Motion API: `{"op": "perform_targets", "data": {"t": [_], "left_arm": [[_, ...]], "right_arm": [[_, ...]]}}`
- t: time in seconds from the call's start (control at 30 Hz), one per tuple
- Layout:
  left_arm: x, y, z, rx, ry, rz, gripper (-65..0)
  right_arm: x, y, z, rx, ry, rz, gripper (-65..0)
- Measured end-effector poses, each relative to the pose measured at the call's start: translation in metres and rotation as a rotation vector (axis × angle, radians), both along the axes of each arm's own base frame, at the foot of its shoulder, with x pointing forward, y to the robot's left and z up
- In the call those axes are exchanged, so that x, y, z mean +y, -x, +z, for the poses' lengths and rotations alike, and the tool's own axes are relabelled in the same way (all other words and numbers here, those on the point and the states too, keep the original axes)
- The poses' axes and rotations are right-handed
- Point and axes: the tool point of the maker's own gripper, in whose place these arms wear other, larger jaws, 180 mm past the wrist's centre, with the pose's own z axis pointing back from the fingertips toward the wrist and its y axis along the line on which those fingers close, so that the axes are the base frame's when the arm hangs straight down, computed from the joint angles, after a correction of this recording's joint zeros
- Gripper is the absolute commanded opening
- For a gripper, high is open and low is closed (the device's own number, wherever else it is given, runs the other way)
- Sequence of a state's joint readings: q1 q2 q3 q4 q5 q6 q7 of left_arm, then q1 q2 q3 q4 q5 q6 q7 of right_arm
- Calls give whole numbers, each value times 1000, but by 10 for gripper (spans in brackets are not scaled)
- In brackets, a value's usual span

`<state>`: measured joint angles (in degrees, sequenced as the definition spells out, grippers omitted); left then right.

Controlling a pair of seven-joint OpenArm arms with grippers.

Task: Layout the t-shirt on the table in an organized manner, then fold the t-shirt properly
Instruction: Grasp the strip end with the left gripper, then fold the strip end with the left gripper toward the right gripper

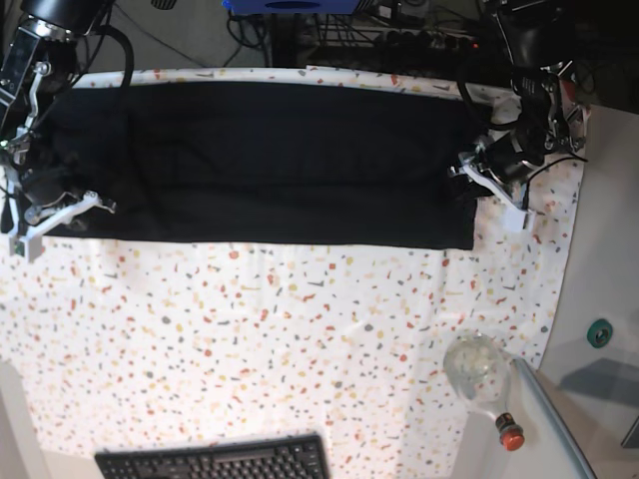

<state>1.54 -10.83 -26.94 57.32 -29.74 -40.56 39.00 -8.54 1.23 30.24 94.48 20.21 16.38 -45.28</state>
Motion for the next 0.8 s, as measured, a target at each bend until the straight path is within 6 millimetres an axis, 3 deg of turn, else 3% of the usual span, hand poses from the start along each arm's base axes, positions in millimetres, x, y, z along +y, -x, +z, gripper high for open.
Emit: {"op": "perform_targets", "data": {"t": [0.13,0.3,0.4,0.5,0.67,0.8], "left_arm": [[13,0,2,22,-29,-24,-650],[76,-6,19,28,-161,37,-650],[102,-15,48,-27,-263,27,-650],[89,-13,69,-47,-324,-52,-650],[51,9,76,0,-346,-47,-650],[-13,-5,84,-39,-286,-145,-650]], "right_arm": [[0,0,0,0,0,0,-650],[0,0,0,1,1,1,-650],[1,0,0,1,-2,2,-650],[1,0,-1,2,-2,2,-650],[1,0,0,0,-1,2,-650],[1,-1,1,-3,0,2,-650]]}}
